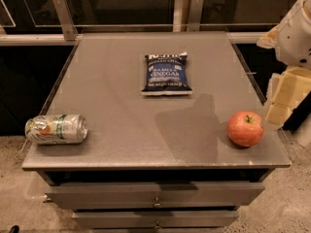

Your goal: Open bottom drawer

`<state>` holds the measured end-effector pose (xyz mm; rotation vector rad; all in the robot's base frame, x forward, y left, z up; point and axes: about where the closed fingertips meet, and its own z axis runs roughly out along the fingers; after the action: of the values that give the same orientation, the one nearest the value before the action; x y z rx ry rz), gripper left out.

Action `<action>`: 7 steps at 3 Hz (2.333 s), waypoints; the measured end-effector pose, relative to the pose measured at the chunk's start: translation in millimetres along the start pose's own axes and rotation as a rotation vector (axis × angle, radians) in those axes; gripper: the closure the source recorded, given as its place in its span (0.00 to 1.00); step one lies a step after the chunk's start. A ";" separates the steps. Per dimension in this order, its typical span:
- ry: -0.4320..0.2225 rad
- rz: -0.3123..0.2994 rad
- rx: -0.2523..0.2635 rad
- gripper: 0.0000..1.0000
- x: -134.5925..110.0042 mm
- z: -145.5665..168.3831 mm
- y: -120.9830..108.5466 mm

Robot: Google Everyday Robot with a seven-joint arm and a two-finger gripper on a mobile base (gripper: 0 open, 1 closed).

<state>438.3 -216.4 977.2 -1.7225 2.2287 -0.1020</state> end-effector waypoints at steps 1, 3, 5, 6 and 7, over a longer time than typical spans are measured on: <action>-0.004 -0.003 0.009 0.00 -0.9 -1.0 -0.1; -0.051 0.000 0.038 0.00 5.9 39.1 0.2; -0.062 0.027 -0.010 0.00 21.4 96.2 -9.8; -0.051 0.036 -0.059 0.00 28.8 114.8 1.6; -0.032 0.049 -0.096 0.19 34.6 126.4 11.4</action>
Offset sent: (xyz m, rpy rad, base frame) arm 0.0018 0.0020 -0.0385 0.0343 -0.0657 0.0267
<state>457.2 -228.7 847.6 -1.7034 2.2853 0.0442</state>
